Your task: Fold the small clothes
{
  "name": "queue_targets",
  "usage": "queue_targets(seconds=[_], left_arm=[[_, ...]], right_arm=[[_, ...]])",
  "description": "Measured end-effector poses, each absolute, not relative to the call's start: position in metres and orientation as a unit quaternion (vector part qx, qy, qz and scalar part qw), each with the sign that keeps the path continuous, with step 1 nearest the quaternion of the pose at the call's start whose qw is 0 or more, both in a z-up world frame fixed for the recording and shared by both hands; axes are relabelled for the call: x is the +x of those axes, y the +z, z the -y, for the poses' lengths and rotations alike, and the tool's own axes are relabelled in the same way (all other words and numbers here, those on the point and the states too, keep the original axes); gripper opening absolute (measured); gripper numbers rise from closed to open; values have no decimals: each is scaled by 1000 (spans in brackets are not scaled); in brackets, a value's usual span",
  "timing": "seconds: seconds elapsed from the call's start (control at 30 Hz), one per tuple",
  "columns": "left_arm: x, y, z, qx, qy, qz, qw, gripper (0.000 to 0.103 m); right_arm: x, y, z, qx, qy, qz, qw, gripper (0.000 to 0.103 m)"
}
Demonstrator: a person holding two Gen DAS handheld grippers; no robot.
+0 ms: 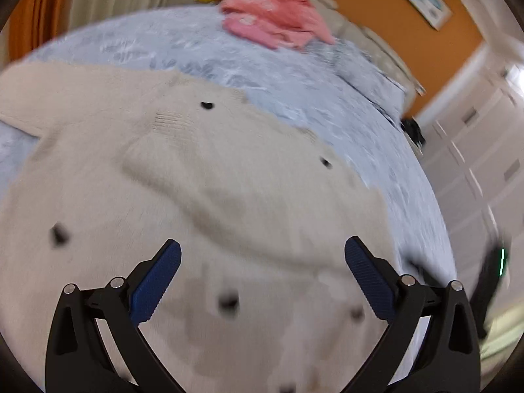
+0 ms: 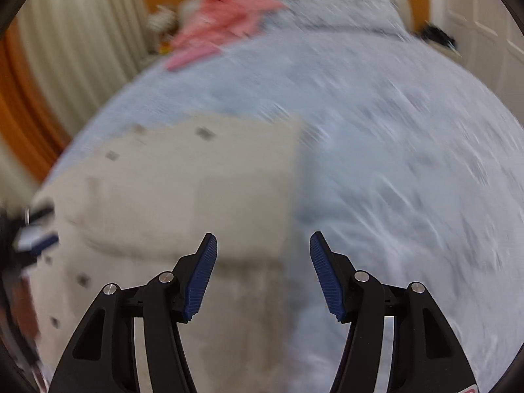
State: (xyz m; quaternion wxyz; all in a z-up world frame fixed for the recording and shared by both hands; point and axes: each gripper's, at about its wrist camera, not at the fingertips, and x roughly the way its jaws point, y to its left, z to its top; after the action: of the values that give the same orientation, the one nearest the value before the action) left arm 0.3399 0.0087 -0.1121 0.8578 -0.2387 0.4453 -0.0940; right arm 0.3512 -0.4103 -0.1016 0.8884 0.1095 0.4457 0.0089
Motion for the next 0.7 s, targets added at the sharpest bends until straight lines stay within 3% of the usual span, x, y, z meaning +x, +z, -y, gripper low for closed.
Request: queue_targets(seconds=[0.1, 0.17, 0.2, 0.23, 0.27, 0.3, 0.33, 0.43, 0.5, 0.57, 0.6, 0.67, 0.7], left_arm=[[381, -153, -27, -318, -49, -478, 817, 94], [387, -164, -36, -345, -29, -463, 816, 70], [389, -163, -36, -343, -28, -454, 822, 61], [393, -162, -35, -334, -31, -455, 825, 40], [399, -160, -33, -327, -41, -458, 826, 27], [405, -155, -34, -320, -49, -451, 832, 22], [408, -146, -34, -316, -66, -435, 841, 9], [413, -104, -38, -284, -102, -365, 881, 9], [420, -94, -43, -285, -109, -342, 888, 9], [434, -118, -46, -284, -100, -376, 876, 10], [437, -135, -47, -283, -93, -402, 866, 10], [437, -171, -50, -282, -68, -449, 845, 10], [430, -181, -55, -294, -75, -433, 849, 11]], right_arm=[[360, -121, 414, 110, 20, -462, 880, 58], [373, -132, 408, 115, 34, -470, 874, 52], [379, -134, 405, 123, 41, -470, 873, 31], [390, -136, 405, 143, 53, -470, 869, 11], [391, -137, 407, 157, 52, -465, 870, 11], [391, -129, 406, 175, 54, -444, 877, 10], [387, -113, 408, 193, 58, -406, 891, 10], [372, -92, 419, 213, 46, -357, 908, 9], [369, -113, 424, 211, 26, -384, 899, 9], [377, -161, 428, 217, 19, -445, 868, 9], [370, -157, 431, 222, 22, -422, 879, 8], [370, -143, 434, 222, 19, -436, 872, 15], [368, -134, 435, 223, 12, -437, 871, 27]])
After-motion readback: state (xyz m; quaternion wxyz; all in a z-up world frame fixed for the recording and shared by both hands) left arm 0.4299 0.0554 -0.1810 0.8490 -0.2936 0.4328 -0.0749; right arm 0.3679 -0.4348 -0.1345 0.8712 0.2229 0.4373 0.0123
